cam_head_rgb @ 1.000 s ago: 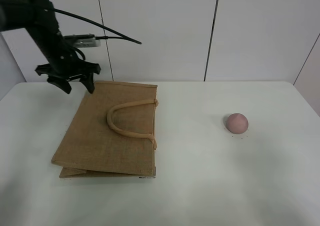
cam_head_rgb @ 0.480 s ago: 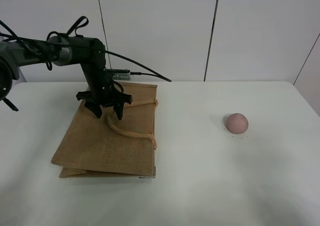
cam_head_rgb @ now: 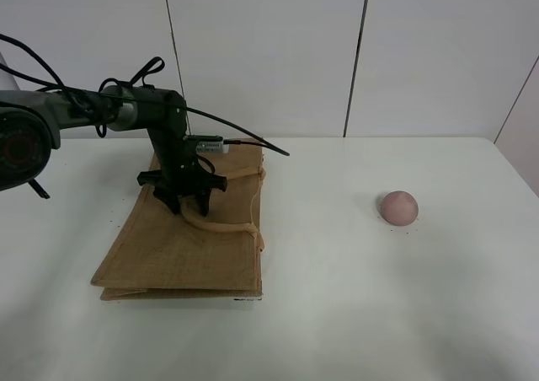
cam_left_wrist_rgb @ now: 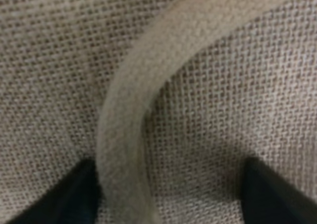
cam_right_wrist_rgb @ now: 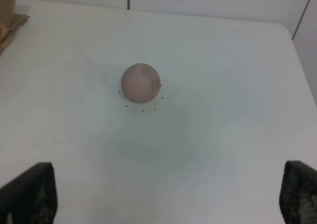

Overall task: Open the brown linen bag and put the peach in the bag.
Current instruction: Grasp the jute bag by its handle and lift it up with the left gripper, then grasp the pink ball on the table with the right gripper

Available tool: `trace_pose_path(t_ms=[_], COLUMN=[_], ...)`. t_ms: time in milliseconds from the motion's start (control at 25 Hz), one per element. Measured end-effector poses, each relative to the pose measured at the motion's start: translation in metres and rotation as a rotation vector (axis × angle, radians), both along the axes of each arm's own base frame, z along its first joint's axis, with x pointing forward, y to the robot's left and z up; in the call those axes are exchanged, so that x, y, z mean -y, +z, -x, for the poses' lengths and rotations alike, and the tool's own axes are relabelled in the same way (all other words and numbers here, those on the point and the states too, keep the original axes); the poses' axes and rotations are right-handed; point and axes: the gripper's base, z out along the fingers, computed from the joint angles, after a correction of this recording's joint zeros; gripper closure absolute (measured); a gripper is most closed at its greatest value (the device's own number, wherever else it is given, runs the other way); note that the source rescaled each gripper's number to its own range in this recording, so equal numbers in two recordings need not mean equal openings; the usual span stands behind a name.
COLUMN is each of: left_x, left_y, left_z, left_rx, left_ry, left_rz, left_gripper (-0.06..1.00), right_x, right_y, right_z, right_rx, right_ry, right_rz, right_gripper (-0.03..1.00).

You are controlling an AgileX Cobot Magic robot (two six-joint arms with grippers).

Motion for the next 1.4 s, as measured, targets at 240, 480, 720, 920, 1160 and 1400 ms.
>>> trace_pose_path(t_ms=[240, 480, 720, 920, 1160, 1400], left_x=[-0.001, 0.001, -0.001, -0.007, -0.018, -0.022], left_y=[0.008, 0.066, 0.183, 0.256, 0.316, 0.331], left_z=[0.000, -0.004, 0.003, 0.025, 0.061, 0.071], left_rx=[0.007, 0.076, 0.260, 0.434, 0.575, 0.614], left_ry=[-0.002, -0.003, -0.032, -0.053, -0.079, -0.079], left_rz=[-0.005, 0.018, 0.080, 0.140, 0.171, 0.172], left_gripper=[0.87, 0.94, 0.94, 0.94, 0.94, 0.94], right_x=[0.000, 0.000, 0.000, 0.000, -0.001, -0.005], right_y=[0.000, 0.000, 0.000, 0.000, 0.002, 0.025], right_z=[0.000, 0.000, 0.000, 0.000, -0.017, -0.089], right_rx=[0.000, 0.000, 0.000, 0.000, -0.104, -0.274], right_ry=[0.000, 0.000, 0.000, 0.000, 0.000, 0.001], right_rz=[0.000, 0.000, 0.000, 0.000, 0.004, -0.001], right_gripper=[-0.03, -0.03, -0.03, -0.03, -0.03, -0.03])
